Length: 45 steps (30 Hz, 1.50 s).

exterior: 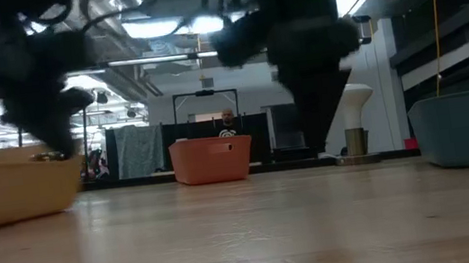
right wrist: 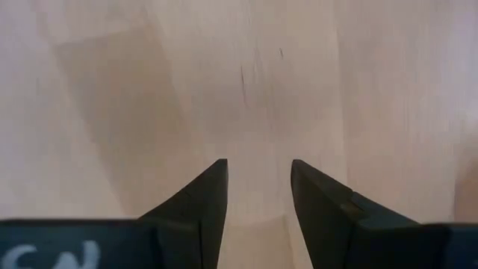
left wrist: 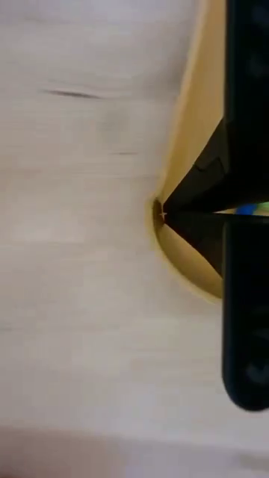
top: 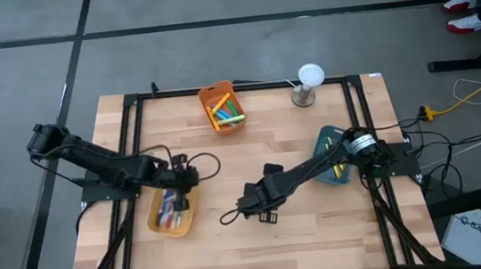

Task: Pick & Place Markers
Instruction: Move the yellow bin towards the center of the table, then return to Home Position

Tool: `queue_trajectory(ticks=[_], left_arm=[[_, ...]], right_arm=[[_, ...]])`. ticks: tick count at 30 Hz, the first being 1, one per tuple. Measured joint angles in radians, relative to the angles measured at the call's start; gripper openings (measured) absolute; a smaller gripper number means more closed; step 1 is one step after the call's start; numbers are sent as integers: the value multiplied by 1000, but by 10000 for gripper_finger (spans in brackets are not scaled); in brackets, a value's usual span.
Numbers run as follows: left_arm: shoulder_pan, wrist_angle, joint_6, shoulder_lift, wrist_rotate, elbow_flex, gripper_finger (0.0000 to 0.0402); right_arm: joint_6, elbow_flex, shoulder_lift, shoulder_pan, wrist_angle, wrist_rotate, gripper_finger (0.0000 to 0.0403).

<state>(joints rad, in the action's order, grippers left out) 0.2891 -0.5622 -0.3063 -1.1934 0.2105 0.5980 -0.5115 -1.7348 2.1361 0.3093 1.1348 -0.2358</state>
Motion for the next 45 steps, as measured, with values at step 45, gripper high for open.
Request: queue_trajectory(ticks=[45], left_arm=[[-25, 252, 275, 577, -167, 96, 7]], right_arm=[[-39, 1, -139, 109, -157, -374, 146]])
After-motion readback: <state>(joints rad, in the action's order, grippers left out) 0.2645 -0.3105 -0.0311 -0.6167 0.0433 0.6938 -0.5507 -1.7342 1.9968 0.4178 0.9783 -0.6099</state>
